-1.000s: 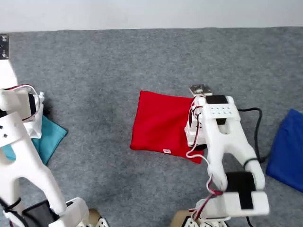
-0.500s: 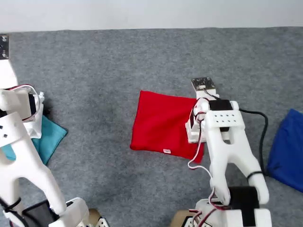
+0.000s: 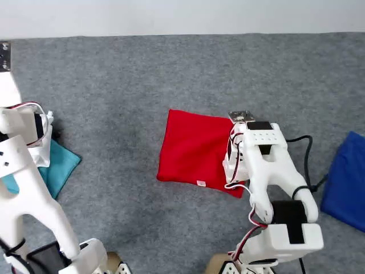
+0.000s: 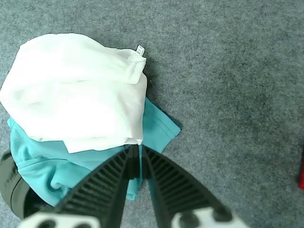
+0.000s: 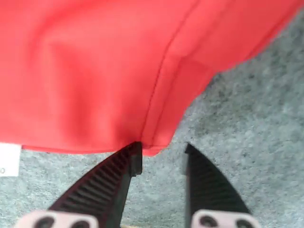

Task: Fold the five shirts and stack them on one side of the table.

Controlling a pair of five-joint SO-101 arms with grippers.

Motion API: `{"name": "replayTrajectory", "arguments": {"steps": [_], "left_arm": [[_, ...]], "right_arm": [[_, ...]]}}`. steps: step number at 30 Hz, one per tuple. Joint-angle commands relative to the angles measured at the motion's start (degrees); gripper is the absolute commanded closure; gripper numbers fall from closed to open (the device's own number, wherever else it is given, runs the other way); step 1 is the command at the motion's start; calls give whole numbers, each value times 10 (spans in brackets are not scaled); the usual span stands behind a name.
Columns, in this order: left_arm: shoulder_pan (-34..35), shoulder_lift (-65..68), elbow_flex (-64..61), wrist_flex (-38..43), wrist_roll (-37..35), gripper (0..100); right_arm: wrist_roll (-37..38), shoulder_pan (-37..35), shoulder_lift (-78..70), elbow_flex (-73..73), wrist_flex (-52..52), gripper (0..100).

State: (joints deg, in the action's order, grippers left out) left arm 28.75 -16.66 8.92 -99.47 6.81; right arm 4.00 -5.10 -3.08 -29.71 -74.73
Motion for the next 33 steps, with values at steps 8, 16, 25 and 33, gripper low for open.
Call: {"name": "replayTrajectory", "arguments": {"steps": [8,16,25,33], "left_arm": [[4,-18,0,-11,4,985],[4,-18,0,-11,4,985],[4,-18,0,-11,4,985],[4,-14,0,-11,4,985]], "right_arm": [[2,5,1,44,7,987],[4,14,15,40,-33,987],[26,53,98,11,-63,988],[29,51,62,4,-57,988]]}}
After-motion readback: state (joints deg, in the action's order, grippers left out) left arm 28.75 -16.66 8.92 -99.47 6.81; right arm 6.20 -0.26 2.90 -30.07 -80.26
